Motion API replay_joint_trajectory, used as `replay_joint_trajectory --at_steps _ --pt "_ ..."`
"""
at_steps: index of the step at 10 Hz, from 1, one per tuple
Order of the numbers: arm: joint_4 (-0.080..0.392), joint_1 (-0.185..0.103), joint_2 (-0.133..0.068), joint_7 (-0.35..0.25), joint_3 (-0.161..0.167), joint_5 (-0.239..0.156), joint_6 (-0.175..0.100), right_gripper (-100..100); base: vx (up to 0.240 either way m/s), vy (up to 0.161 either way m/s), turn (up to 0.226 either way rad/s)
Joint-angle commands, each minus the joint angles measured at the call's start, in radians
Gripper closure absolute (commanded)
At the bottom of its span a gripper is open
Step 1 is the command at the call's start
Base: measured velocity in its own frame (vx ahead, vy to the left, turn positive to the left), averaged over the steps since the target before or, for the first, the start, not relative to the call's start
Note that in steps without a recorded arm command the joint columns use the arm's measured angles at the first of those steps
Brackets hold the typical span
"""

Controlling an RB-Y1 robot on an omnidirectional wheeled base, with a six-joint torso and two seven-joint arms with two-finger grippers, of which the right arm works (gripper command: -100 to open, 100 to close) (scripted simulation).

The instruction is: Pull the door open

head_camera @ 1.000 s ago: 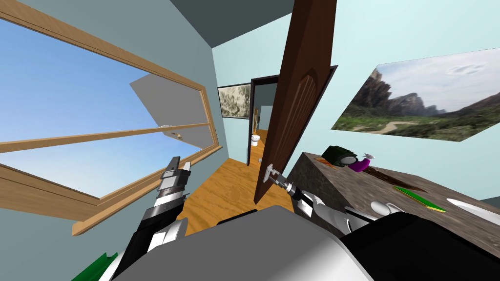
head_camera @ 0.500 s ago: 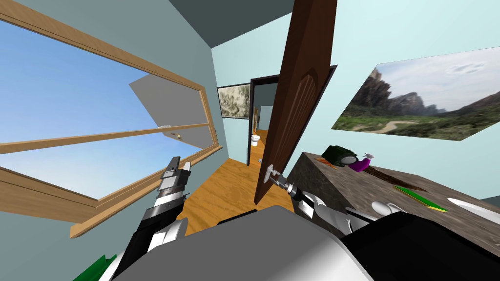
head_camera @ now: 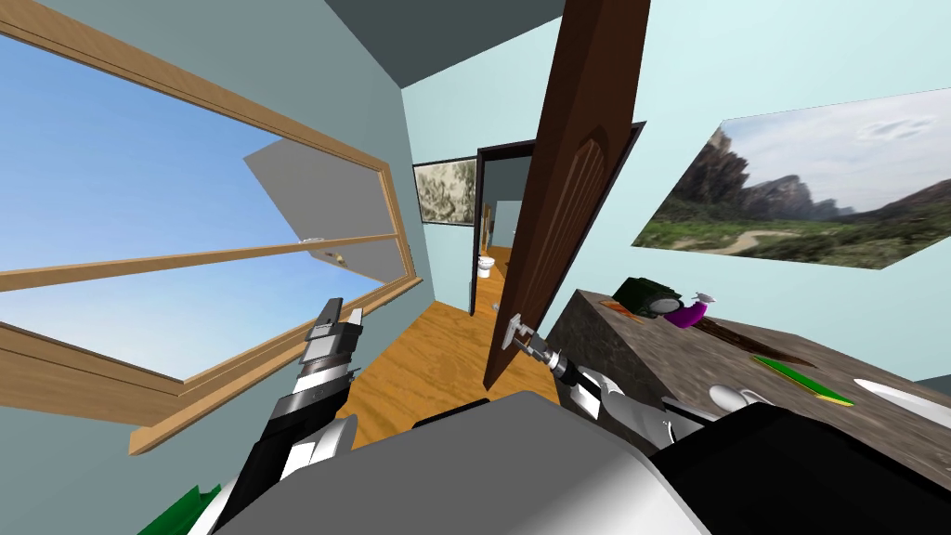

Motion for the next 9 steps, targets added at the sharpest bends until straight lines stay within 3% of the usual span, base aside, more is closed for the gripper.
replay_joint_trajectory --at_steps 1,4,5,9 --pt "0.004 -0.005 0.029 -0.008 0.033 0.021 -0.004 100 -0.005 0.009 -0.005" --pt "0.004 -0.005 0.029 -0.008 0.033 0.021 -0.004 100 -0.001 0.005 -0.003" --pt "0.056 -0.017 0.010 -0.020 0.011 0.005 -0.032 100 0.034 -0.017 0.039" --pt "0.097 -0.007 0.010 -0.034 0.018 0.004 -0.080 100 0.028 0.011 0.029"
